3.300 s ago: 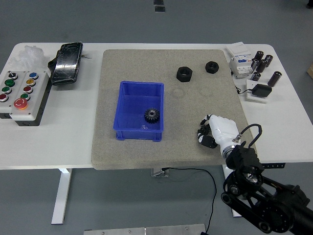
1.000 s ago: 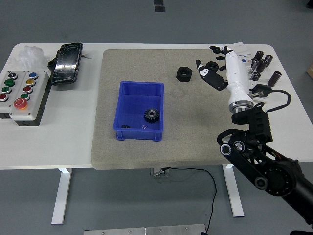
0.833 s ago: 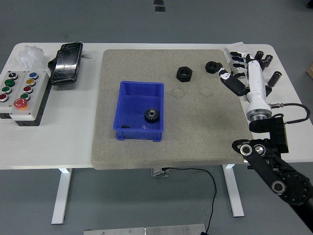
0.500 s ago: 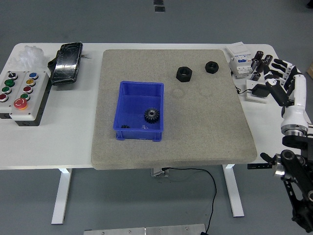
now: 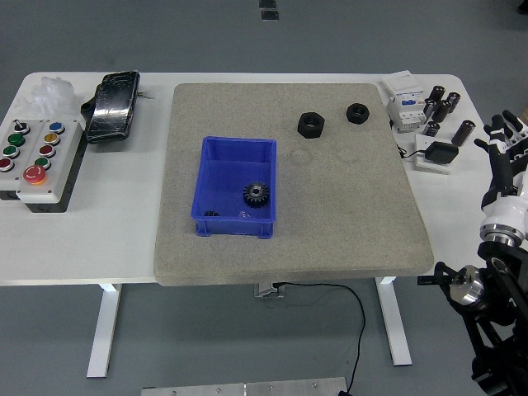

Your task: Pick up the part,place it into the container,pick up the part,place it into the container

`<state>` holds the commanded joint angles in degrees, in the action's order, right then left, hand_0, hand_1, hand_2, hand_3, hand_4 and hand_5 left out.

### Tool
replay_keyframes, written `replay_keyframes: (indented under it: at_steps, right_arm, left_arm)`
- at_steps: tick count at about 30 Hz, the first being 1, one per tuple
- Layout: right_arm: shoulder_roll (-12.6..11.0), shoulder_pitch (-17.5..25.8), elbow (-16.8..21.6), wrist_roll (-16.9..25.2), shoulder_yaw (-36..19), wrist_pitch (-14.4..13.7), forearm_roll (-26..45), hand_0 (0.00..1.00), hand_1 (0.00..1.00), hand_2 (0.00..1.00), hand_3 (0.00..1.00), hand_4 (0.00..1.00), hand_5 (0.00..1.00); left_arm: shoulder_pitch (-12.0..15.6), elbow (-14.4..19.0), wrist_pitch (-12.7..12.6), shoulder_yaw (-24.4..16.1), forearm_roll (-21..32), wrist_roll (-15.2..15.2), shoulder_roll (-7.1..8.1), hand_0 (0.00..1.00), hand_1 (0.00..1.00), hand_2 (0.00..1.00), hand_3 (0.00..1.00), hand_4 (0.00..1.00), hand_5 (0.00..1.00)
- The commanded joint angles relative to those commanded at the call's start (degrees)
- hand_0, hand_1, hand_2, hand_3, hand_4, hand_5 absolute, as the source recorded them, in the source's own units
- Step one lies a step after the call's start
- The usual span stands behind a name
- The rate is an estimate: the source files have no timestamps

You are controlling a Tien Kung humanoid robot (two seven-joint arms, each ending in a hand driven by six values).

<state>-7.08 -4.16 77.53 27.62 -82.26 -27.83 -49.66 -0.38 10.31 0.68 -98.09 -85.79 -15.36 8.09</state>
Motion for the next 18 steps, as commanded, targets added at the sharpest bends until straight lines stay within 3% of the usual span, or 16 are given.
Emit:
replay_keyframes:
  at_steps: [8,18]
  right_arm:
    - [-1.0,0.2,-0.7,-0.2,2.7,0.3,2.2,0.637,0.664,0.671,0.649,0.760,0.462]
    - [-0.7,-0.9,-0.7,-0.6,3.4,0.2,2.2,0.641,0.665,0.672,0.650,0.740,0.465]
  left_arm:
    - [0.8,0.0,-0.1,0.6,1.3,0.4,0.11,0.615,0.540,0.545,0.626,0.602,0.423]
    - [-0.2,0.0,0.0,0.7,1.7,1.0,-0.36,0.615,0.537,0.545,0.625,0.601,0.420]
